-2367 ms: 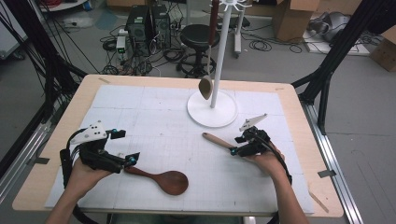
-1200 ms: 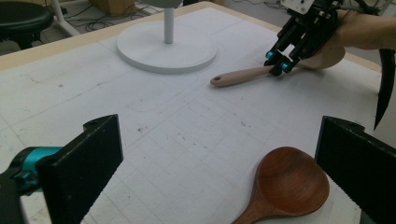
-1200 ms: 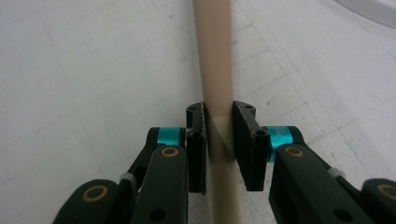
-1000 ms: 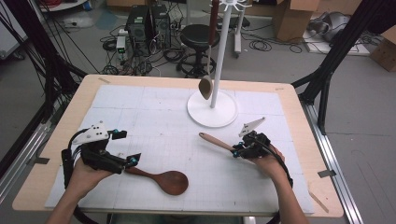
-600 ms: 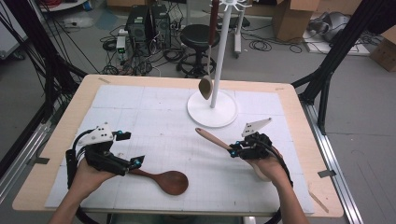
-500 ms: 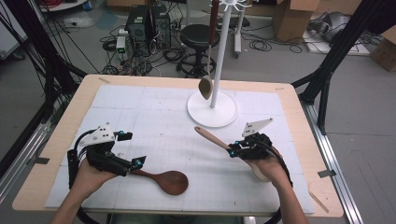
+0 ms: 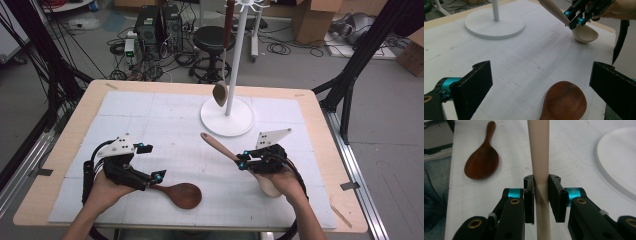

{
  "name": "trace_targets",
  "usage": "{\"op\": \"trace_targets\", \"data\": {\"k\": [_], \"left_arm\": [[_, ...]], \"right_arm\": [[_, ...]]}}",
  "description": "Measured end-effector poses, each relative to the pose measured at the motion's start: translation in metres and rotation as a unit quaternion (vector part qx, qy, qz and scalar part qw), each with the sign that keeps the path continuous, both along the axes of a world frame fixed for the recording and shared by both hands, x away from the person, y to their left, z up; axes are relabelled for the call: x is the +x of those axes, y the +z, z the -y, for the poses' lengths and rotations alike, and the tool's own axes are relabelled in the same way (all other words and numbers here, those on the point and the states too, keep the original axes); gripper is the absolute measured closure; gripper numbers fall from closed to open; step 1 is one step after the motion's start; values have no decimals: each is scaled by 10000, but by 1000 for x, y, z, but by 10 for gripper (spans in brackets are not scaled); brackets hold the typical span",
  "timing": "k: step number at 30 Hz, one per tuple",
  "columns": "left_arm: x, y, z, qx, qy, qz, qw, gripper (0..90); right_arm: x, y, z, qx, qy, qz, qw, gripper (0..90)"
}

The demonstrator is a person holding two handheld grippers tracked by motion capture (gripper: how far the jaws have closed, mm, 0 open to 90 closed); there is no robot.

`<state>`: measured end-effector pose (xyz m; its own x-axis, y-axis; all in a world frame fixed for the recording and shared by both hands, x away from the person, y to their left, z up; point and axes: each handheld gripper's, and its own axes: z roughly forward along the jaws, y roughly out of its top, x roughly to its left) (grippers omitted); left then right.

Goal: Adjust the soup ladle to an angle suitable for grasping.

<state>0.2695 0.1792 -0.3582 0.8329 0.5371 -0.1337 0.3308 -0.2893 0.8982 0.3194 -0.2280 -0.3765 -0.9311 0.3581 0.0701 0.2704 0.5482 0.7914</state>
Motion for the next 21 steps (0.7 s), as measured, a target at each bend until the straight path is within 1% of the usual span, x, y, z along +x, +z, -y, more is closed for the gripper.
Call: {"op": "trace_targets", "data": {"k": [3, 4, 7, 14, 16, 18, 21], "left_arm": [[2, 2, 5, -44, -16, -13, 10000, 52], [2, 3, 6, -91, -31, -26, 10000, 52], [4, 6, 10, -162, -59, -20, 9998, 117], [8, 11, 21, -158, -85, -34, 9998, 123], [9, 13, 26, -157, -122, -27, 9998, 131], [10, 16, 29, -206, -142, -18, 9997, 153], [12, 20, 36, -248, -191, -27, 9995, 159]], "right_arm": [[-2, 3, -8, 50, 115, 42, 9999, 764], [-3, 4, -11, 62, 151, 53, 9999, 764], [-4, 5, -19, 124, 250, 75, 9996, 763], [-3, 9, -35, 381, 382, 115, 9985, 764], [-3, 11, -40, 404, 410, 105, 9983, 763], [-3, 11, -44, 434, 446, 139, 9980, 763], [-3, 13, -49, 468, 476, 132, 9977, 763]]}}
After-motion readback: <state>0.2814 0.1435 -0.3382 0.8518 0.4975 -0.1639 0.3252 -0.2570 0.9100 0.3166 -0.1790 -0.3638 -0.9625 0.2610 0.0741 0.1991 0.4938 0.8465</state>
